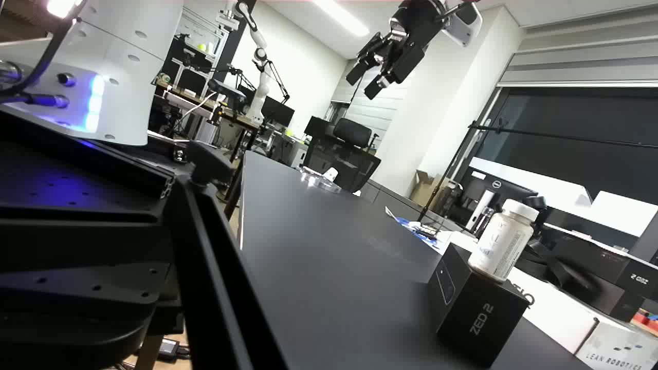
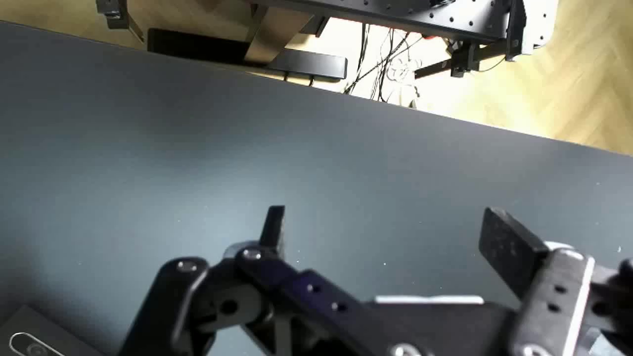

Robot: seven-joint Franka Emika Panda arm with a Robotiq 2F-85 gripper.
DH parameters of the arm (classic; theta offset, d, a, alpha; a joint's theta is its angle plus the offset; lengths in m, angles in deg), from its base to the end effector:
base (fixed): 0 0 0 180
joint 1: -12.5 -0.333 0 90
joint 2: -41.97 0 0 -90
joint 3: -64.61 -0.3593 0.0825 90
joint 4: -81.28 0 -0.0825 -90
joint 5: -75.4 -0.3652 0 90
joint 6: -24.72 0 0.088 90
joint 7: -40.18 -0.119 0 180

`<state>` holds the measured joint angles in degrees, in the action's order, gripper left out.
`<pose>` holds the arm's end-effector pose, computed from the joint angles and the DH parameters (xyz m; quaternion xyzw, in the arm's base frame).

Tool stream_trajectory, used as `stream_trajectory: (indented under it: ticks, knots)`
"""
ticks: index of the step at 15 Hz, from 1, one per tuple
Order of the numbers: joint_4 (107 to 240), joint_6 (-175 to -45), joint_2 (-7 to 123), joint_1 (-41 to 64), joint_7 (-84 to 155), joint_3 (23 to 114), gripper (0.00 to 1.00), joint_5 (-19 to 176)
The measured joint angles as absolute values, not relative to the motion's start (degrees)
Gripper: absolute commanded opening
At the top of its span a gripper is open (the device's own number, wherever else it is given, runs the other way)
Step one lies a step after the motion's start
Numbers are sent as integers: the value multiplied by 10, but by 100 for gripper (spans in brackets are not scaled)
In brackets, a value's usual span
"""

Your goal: Put the bottle in the middle of the table

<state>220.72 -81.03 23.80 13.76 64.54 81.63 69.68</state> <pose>0.3584 -0.1135 0.4387 -0.9846 -0.0455 0.1003 0.1355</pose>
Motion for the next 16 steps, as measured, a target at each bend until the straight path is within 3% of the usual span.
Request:
stream_trajectory:
  ticks: [12, 16]
  knots:
    - [2208, -816, 238, 143, 645, 810, 100, 696]
    - [2193, -888, 254, 164, 592, 796, 100, 667]
